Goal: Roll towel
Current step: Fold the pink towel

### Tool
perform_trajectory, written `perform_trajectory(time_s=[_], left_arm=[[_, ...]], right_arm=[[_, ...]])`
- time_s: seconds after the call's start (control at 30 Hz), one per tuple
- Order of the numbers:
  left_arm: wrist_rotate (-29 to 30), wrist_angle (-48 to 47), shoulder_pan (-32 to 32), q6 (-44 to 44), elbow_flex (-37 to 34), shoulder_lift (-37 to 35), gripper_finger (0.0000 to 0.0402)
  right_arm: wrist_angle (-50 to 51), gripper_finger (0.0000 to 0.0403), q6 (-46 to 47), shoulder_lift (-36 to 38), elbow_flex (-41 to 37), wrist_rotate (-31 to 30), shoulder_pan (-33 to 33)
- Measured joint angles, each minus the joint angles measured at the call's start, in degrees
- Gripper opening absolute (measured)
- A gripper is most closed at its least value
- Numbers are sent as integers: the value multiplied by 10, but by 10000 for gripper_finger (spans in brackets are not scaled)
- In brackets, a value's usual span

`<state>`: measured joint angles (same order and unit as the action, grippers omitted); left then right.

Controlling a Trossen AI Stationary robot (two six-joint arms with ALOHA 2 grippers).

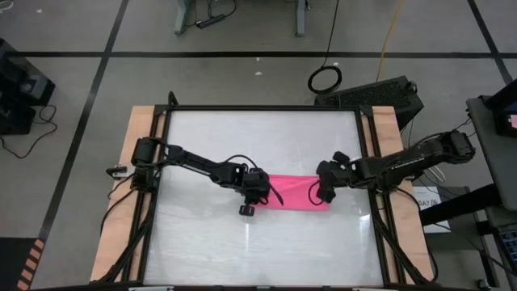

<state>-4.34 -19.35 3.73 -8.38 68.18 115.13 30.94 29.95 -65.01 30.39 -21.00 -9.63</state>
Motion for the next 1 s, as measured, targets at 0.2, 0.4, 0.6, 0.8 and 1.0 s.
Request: perform_trajectory(time_s=[0.2, 0.4, 0.6, 0.8, 1.0], left_arm=[[-2, 10, -3, -26, 0, 0, 92], [8, -41, -12, -27, 36, -18, 92], [7, -92, -35, -25, 97, -83, 92], [-11, -44, -65, -5, 114, -109, 92], [-61, -42, -92, 32, 111, -61, 93]], right_arm=[[-67, 180, -64, -1, 0, 15, -1], [-100, 153, -77, -11, 0, 91, 2], [-107, 140, -24, -17, 0, 176, -17], [-150, 138, 24, -27, 0, 182, -62], [-200, 138, 69, -45, 1, 166, -108]])
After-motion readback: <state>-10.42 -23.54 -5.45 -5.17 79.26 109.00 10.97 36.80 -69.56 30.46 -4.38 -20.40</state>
